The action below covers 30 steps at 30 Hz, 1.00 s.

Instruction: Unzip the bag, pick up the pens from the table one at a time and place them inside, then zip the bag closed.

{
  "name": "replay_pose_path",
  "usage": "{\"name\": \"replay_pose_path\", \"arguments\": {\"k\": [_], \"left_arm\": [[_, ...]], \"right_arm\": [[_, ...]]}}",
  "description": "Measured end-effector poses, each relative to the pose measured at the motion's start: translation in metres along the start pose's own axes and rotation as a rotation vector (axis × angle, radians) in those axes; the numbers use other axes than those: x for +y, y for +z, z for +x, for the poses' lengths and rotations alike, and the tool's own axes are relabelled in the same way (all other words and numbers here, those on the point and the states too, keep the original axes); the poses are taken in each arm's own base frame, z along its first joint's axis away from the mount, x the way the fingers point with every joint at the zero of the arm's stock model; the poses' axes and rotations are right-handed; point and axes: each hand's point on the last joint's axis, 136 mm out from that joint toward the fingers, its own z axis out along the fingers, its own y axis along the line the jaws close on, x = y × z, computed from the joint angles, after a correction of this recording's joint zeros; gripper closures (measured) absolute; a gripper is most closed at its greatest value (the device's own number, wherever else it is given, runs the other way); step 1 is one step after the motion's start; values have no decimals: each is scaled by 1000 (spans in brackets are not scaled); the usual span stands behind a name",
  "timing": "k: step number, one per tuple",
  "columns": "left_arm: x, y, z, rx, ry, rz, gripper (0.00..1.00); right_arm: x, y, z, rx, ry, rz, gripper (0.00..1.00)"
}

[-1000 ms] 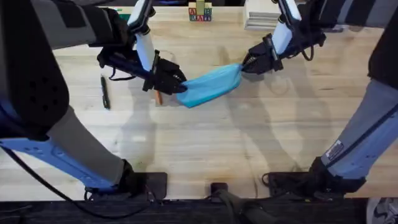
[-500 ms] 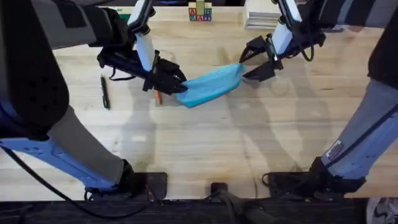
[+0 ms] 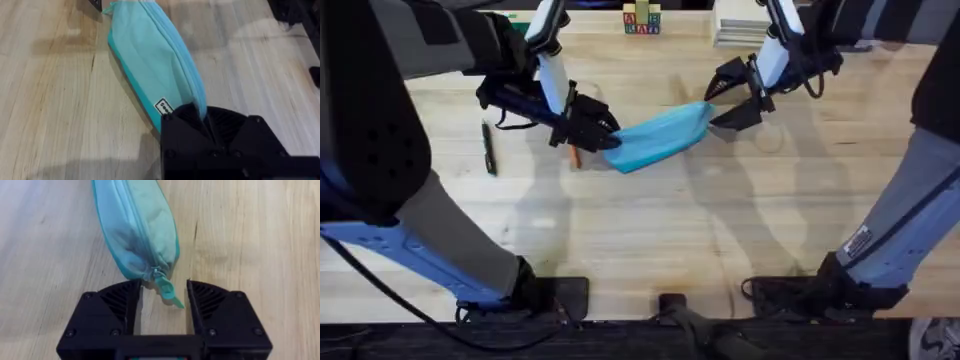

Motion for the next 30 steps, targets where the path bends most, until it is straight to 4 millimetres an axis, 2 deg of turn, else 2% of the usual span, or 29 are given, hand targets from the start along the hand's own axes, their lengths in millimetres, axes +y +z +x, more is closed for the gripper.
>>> {"name": "replay_pose_path", "arguments": {"k": [11,15,17,21,30], "left_arm": [[0,0,0,0,0,0,959],[0,0,0,0,0,0,959],[0,0,0,0,0,0,959],[0,0,0,2,0,0,959],[0,0,1,3,0,1,959]], "right_arm": [[-3,2,-1,3,-19,6,536],[-2,2,-1,3,-18,5,601],[-2,2,-1,2,-16,3,678],[-2,2,-1,2,-16,3,949],[0,2,-1,1,-9,-2,969]]}}
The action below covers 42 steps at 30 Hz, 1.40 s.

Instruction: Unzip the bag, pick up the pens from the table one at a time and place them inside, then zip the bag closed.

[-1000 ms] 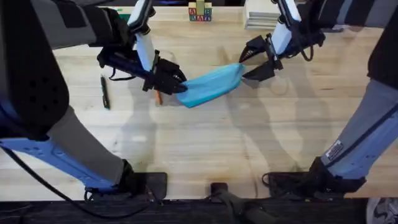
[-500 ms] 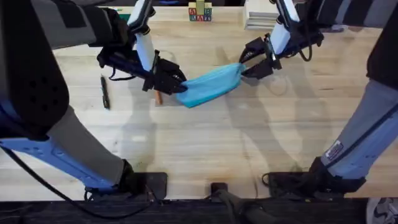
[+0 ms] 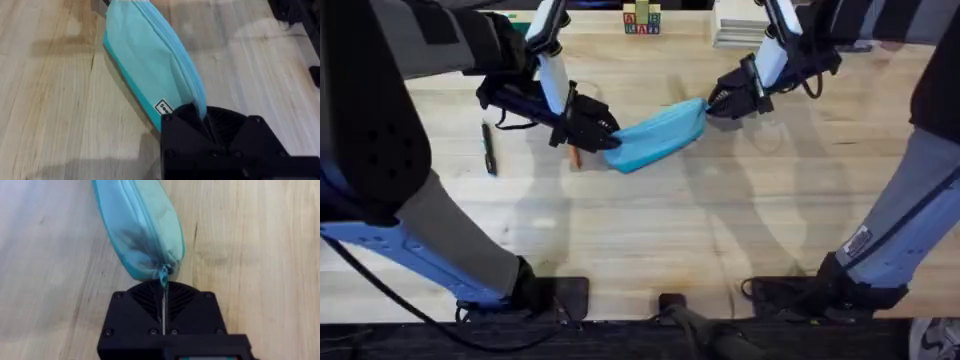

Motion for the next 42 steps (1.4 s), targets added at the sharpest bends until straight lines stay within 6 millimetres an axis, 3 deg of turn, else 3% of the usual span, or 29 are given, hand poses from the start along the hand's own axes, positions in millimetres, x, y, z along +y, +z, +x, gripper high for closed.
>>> {"name": "replay_pose_path", "arguments": {"k": [22,42], "left_arm": [[0,0,1,3,-1,1,959],[0,0,1,4,-3,1,959]], "right_arm": [[31,-13,-33,-102,207,-118,971],[37,-35,-65,-119,304,-186,973]]}}
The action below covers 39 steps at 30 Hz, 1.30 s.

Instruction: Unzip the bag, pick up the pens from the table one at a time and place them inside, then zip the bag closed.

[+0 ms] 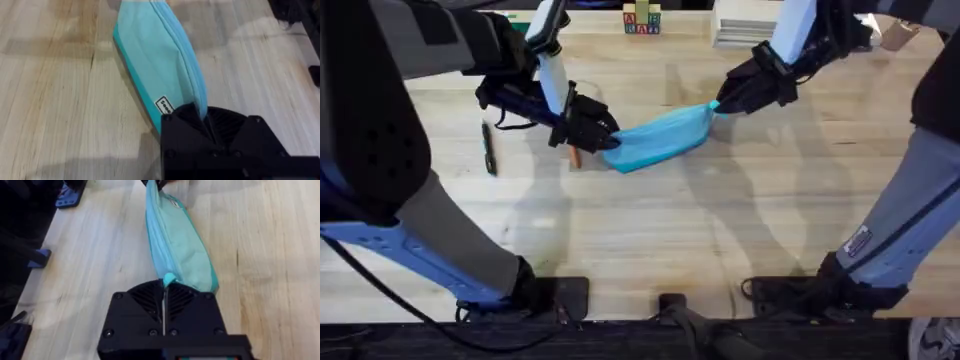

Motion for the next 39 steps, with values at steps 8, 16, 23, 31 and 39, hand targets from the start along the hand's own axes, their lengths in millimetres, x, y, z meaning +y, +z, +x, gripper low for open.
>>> {"name": "replay_pose_path", "arguments": {"k": [8,16,23,31,39], "left_arm": [[0,0,0,0,-1,0,959],[0,0,0,0,-1,0,959],[0,0,0,1,-1,0,959],[0,0,0,2,-1,1,959],[0,0,1,3,-1,1,959]], "right_arm": [[6,0,-2,-5,29,-19,973],[10,12,-8,6,11,-51,972],[15,24,-15,17,-8,-87,973],[21,33,-21,19,-7,-120,973],[25,33,-25,19,8,-133,973]]}}
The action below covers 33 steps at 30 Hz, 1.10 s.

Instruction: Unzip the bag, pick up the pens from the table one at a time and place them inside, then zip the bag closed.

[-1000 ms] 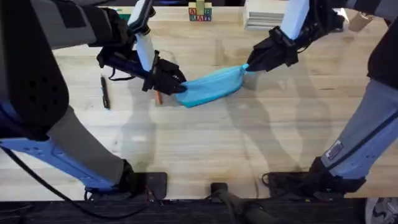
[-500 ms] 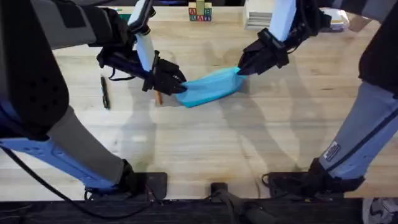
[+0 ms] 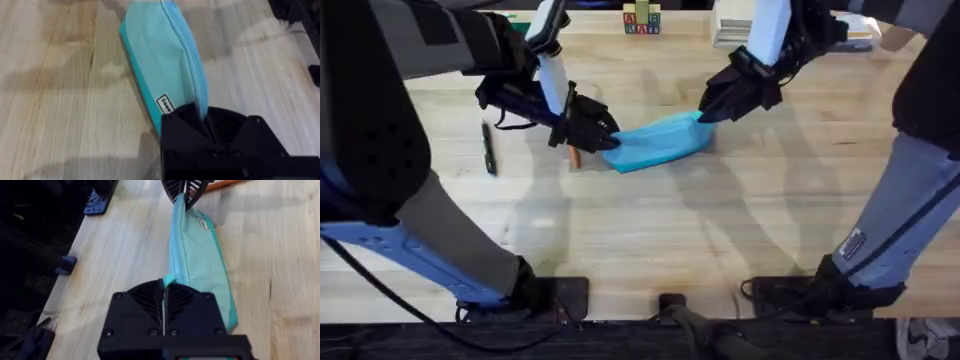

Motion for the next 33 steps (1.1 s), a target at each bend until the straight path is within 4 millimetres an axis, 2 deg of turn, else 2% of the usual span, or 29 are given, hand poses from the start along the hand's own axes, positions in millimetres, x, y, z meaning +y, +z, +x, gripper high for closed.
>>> {"name": "replay_pose_path", "arguments": {"k": [7,23,33], "left_arm": [[0,0,0,0,0,0,959],[0,0,0,0,0,0,959],[0,0,0,0,1,0,959]], "right_arm": [[3,10,-5,11,-18,-26,973],[11,52,-20,59,-118,-110,973],[8,74,-33,41,-211,-117,973]]}}
